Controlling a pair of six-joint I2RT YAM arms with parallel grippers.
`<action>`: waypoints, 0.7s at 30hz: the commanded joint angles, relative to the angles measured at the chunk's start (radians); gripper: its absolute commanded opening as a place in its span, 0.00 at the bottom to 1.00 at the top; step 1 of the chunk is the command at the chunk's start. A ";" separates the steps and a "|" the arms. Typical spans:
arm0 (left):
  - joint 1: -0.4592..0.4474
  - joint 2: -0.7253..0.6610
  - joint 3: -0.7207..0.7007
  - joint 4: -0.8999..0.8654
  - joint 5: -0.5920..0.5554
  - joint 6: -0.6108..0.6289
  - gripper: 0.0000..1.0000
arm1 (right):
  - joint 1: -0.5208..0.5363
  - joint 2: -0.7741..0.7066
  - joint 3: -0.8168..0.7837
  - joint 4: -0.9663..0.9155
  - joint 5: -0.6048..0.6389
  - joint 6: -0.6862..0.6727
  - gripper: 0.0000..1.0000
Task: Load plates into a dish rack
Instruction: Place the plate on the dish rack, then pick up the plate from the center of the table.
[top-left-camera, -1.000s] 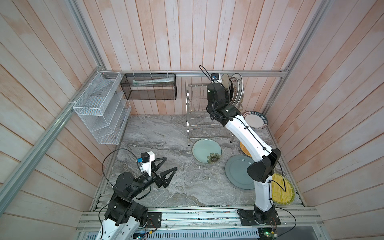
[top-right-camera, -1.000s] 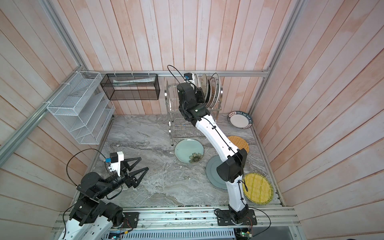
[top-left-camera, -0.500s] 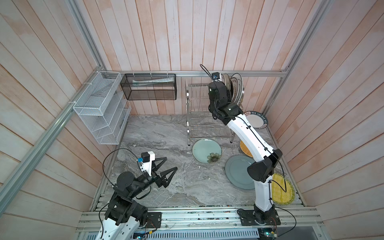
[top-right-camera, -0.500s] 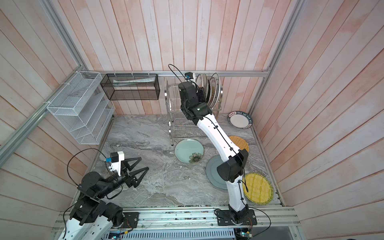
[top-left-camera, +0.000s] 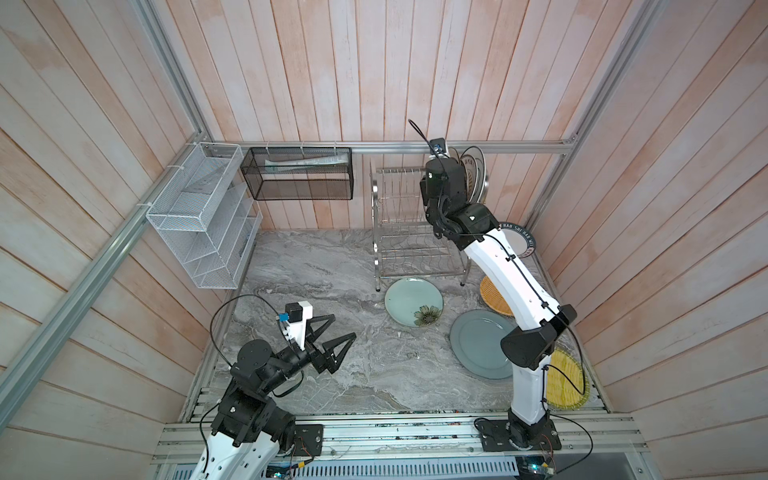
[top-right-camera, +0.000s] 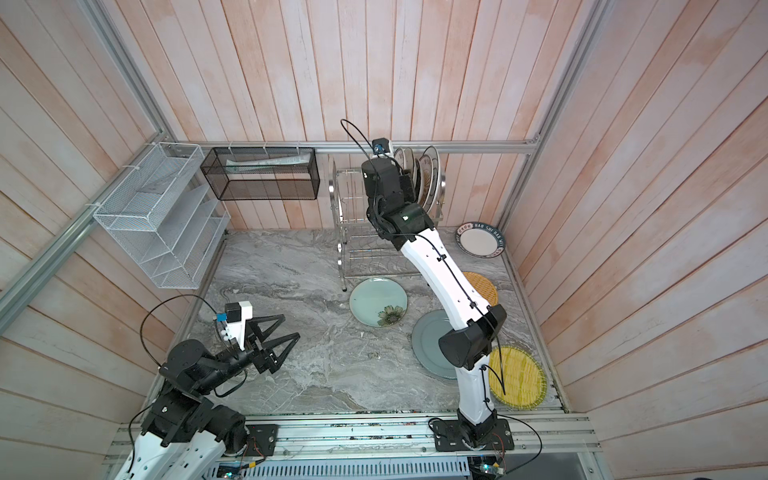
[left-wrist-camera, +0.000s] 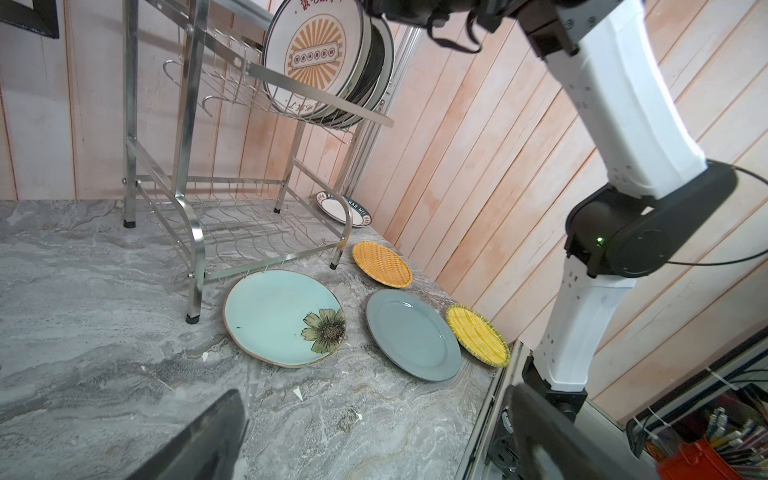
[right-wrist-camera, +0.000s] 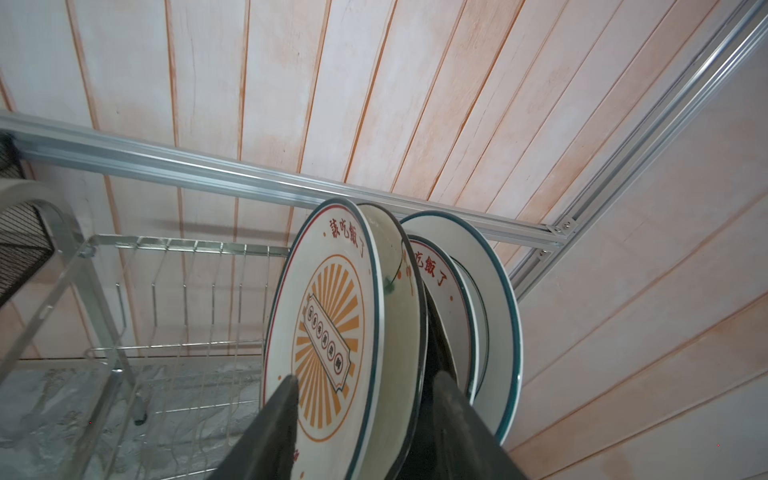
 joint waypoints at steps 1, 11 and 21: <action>0.004 0.030 0.022 -0.035 -0.036 -0.026 1.00 | 0.018 -0.117 -0.022 -0.008 -0.079 0.058 0.60; 0.005 0.118 0.054 -0.086 -0.064 -0.051 1.00 | 0.038 -0.581 -0.635 0.206 -0.284 0.205 0.92; 0.003 0.216 0.098 -0.157 -0.130 -0.093 1.00 | 0.037 -0.990 -1.179 0.280 -0.425 0.399 0.98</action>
